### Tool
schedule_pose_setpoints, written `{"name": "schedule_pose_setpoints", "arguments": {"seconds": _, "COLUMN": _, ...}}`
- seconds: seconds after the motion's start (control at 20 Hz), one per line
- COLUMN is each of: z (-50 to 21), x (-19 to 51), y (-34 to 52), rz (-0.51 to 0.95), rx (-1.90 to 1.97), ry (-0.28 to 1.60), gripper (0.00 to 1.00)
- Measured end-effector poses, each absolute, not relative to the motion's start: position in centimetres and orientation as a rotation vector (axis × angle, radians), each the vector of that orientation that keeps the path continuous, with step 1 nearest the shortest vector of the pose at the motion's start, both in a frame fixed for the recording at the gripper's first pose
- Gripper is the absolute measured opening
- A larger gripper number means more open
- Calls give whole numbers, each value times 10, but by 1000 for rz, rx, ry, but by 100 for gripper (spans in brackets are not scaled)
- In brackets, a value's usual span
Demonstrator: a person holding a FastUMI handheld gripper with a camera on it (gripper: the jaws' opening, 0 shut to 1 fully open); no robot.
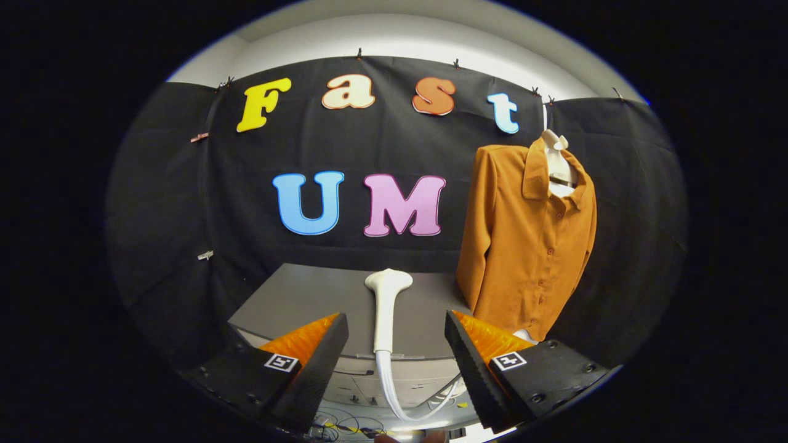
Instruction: Iron the clothes twice with a garment steamer, once on the left side and once on the right side.
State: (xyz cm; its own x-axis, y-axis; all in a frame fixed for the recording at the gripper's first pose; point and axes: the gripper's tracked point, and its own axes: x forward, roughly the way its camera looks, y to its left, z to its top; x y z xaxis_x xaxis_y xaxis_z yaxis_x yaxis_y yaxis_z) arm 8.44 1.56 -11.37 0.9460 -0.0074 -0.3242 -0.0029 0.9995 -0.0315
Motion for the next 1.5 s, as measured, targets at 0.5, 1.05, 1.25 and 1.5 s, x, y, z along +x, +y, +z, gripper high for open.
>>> {"name": "schedule_pose_setpoints", "arguments": {"seconds": 0.5, "z": -249, "x": 176, "y": 29, "rz": -18, "rx": 47, "ry": 633, "gripper": 99}}
{"name": "schedule_pose_setpoints", "arguments": {"seconds": 1.05, "z": -299, "x": 219, "y": 30, "rz": -36, "rx": -47, "ry": 726, "gripper": 40}}
{"name": "schedule_pose_setpoints", "arguments": {"seconds": 1.25, "z": -287, "x": 213, "y": 31, "rz": -37, "rx": -42, "ry": 646, "gripper": 30}}
{"name": "schedule_pose_setpoints", "arguments": {"seconds": 1.5, "z": -244, "x": 190, "y": 29, "rz": -28, "rx": -10, "ry": 526, "gripper": 29}}
